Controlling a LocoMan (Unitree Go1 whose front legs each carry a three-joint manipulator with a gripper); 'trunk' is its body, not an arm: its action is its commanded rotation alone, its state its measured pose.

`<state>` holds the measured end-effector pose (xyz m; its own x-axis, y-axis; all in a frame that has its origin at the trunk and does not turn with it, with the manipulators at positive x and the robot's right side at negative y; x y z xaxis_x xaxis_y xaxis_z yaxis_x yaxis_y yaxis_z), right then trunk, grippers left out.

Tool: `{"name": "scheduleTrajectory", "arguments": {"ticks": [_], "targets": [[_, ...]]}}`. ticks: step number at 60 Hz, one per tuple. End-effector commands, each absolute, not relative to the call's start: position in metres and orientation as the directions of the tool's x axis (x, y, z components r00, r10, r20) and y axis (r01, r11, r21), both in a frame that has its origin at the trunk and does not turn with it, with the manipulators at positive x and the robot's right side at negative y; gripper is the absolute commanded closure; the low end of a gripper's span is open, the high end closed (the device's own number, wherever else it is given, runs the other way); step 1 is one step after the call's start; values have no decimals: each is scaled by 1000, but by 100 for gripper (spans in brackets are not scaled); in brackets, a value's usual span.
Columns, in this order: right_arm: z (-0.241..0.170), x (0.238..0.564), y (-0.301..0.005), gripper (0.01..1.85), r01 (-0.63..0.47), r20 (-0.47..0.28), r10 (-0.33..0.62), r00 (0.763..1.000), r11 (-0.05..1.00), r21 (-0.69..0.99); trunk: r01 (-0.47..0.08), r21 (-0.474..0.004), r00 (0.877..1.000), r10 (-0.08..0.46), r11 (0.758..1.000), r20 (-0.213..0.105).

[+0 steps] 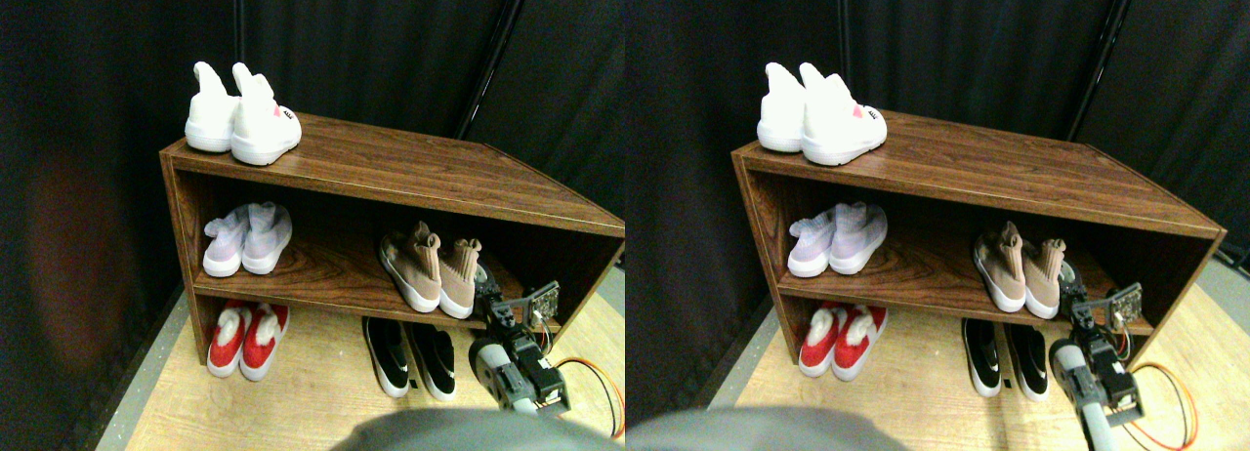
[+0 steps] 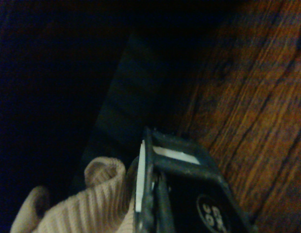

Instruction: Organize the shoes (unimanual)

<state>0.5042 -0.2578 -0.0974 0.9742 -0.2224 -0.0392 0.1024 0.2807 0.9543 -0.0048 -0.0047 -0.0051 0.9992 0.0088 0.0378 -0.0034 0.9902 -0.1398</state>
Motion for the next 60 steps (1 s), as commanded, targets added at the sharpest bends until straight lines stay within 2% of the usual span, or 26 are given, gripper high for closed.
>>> {"name": "scheduleTrajectory", "arguments": {"ticks": [1,17,28,32,39,41,46,50,56,60], "targets": [[-96,506,-259,180,95,-34,-222,975,271,958,-20,-158,1000,21,987,10],[-94,502,-263,180,90,-21,-248,968,268,959,-11,-152,1000,13,988,13],[-83,497,-271,180,56,1,-191,982,294,954,5,-143,1000,-1,990,25],[-72,491,-275,180,22,33,-159,987,331,944,10,-141,1000,-6,990,30],[-59,485,-280,180,2,53,-152,987,343,939,17,-137,999,-13,990,36],[-53,482,-285,180,-13,77,-148,986,395,919,23,-136,999,-17,991,38],[-44,475,-288,180,-10,86,-187,979,374,928,26,-133,999,-21,991,42],[-36,468,-293,180,-26,89,-138,986,402,915,32,-131,999,-26,991,43],[-32,457,-299,180,-45,108,-139,984,397,917,34,-129,999,-29,991,41],[-29,447,-303,180,-65,126,-114,985,434,898,37,-129,999,-32,991,38]]}}
